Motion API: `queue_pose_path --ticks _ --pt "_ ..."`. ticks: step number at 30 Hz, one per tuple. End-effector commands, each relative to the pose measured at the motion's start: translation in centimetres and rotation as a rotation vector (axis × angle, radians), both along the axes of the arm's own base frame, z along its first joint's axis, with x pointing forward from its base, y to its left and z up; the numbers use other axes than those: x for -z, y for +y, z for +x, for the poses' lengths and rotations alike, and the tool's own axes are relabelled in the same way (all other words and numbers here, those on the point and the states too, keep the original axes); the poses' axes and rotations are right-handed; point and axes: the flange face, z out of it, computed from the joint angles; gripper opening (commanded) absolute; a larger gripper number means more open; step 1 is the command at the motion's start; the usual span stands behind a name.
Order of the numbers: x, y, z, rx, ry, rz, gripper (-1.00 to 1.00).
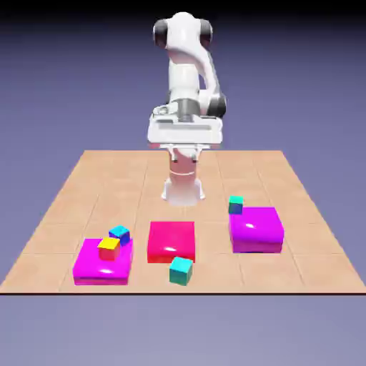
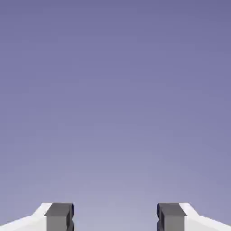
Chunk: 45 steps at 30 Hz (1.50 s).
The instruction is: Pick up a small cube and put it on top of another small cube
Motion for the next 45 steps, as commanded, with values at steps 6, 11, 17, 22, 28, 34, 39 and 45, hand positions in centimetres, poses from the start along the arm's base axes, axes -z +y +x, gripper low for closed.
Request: queue_pose_path --ticks 6,11,17,22,28,34,39,45 --pt "5.3 1.5 4.3 -0.221 0.234 -0.153 0.0" --pt "10.5 2.7 7.1 -0.414 0.429 -0.287 0.0" --pt "17.3 3.7 9.4 -0.652 0.665 -0.456 0.0" --pt "23.1 4.1 10.6 -0.851 0.871 -0.6 0.0" --pt "29.2 3.3 10.8 -0.957 0.988 -0.681 0.0" --pt "31.2 2.7 10.6 -0.957 0.988 -0.681 -1.0" --pt "24.7 6.5 9.7 -0.938 0.984 -0.63 -1.0" --pt "19.4 14.2 3.9 -0.873 0.993 -0.506 -1.0"
